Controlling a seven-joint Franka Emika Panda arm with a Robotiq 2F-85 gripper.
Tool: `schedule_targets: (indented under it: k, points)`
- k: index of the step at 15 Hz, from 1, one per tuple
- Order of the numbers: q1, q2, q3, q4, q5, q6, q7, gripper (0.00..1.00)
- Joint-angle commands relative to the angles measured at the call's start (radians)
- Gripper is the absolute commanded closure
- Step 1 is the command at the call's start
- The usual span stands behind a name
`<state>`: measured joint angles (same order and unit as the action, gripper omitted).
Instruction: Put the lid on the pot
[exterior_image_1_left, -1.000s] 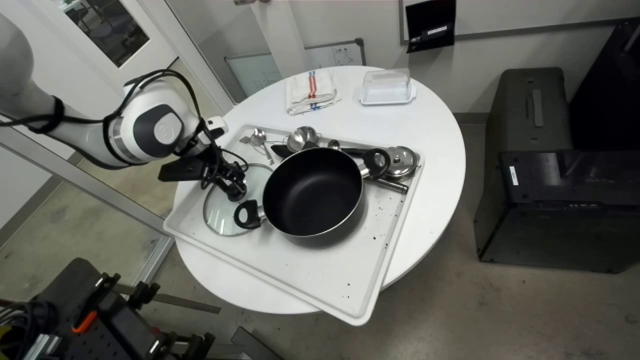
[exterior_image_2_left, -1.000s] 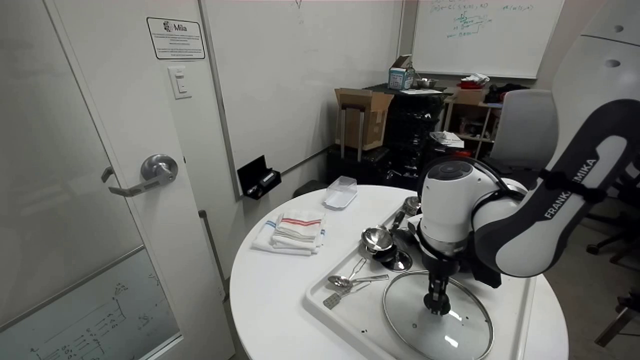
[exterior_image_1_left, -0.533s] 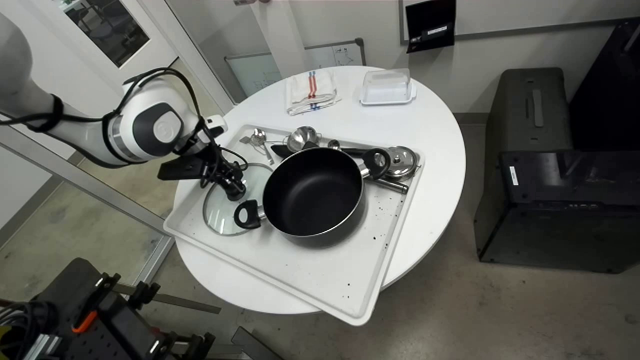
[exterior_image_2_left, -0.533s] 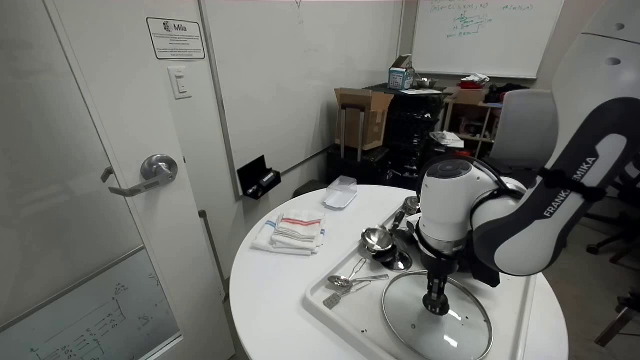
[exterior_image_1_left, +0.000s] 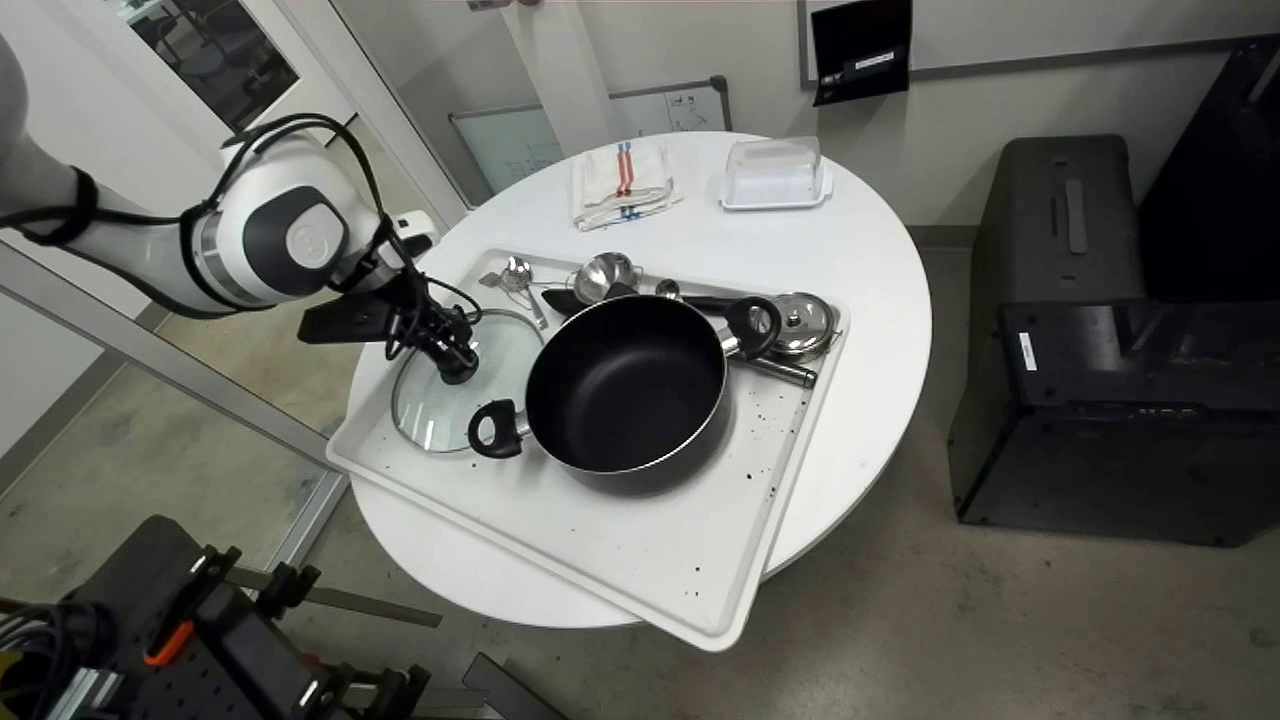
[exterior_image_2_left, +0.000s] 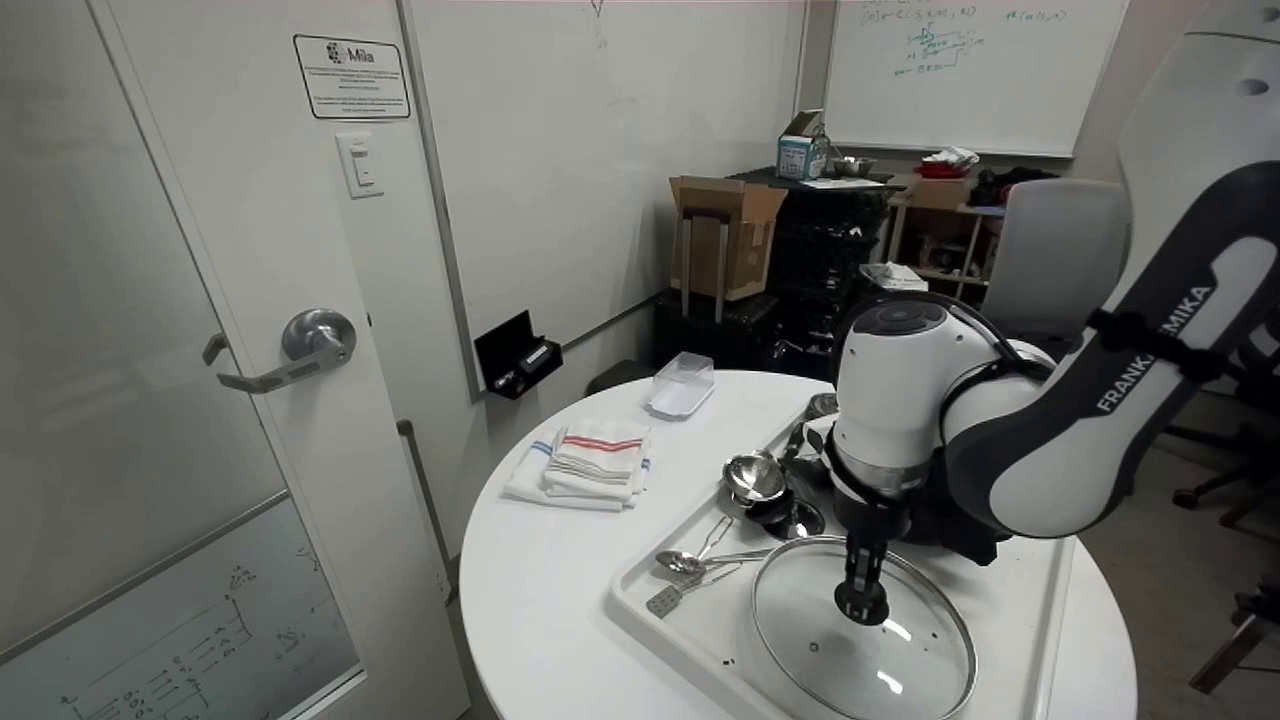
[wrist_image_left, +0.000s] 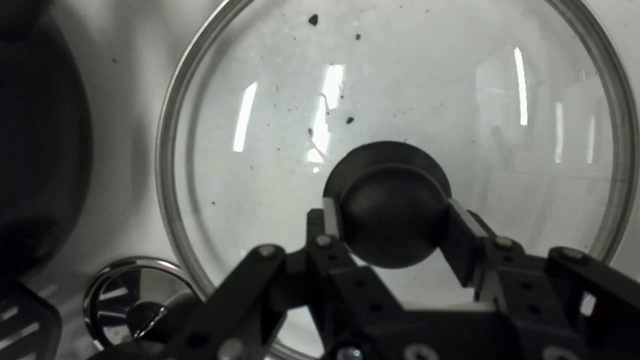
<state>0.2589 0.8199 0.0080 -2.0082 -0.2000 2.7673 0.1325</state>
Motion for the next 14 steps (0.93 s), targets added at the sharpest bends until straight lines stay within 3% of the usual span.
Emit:
schedule_targets:
  k: [1, 7, 14]
  points:
    - [-0.027, -0.111, 0.036, -0.065, 0.039, -0.024, -0.037, 0.75]
    - [-0.037, -0.222, 0.048, -0.116, 0.061, -0.023, -0.026, 0.75]
    - [-0.046, -0.338, 0.012, -0.145, 0.089, -0.044, 0.016, 0.75]
